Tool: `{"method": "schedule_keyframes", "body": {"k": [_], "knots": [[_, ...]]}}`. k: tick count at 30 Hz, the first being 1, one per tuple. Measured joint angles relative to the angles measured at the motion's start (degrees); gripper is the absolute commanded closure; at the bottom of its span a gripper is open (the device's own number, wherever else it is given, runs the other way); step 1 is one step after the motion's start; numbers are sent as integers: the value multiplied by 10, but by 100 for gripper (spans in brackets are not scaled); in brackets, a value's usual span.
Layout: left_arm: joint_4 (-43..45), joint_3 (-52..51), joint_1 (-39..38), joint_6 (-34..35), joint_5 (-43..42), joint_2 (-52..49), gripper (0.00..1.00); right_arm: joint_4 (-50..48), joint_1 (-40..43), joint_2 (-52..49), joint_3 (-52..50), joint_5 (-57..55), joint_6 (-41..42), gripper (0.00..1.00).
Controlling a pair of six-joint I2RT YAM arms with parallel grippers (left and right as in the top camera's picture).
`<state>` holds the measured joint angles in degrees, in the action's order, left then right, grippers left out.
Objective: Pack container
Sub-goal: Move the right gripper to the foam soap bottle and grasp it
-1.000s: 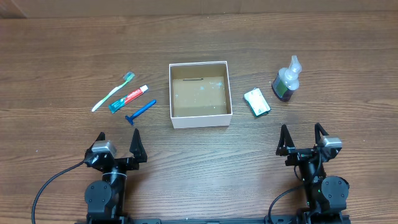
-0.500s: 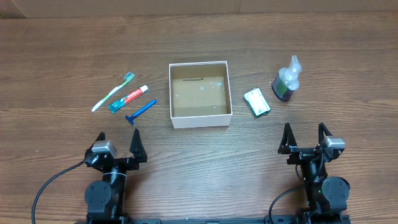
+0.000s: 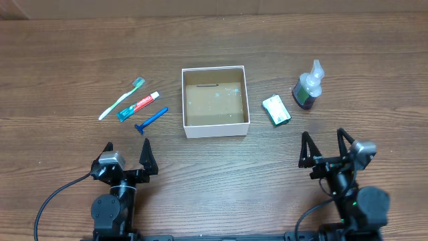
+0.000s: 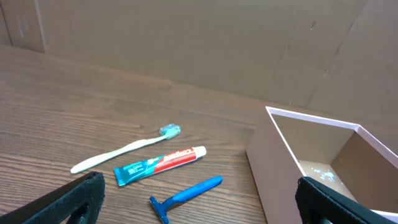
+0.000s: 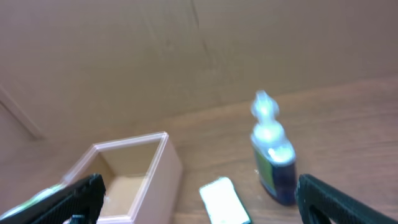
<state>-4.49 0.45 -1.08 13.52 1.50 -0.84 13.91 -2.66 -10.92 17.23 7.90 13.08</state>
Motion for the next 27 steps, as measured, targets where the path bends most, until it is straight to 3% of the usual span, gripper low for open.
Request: {"method": "schedule_keyframes", "body": {"k": [9, 12, 16, 27], "knots": [[1, 0, 0, 0, 0, 0, 0, 277, 0, -340, 425, 10, -57, 0], [0, 0, 0, 0, 0, 0, 0, 322, 0, -446, 543, 12, -68, 0], [0, 0, 0, 0, 0, 0, 0, 325, 0, -542, 608, 17, -87, 0], [0, 0, 0, 0, 0, 0, 0, 289, 0, -759, 611, -35, -107, 0]]}}
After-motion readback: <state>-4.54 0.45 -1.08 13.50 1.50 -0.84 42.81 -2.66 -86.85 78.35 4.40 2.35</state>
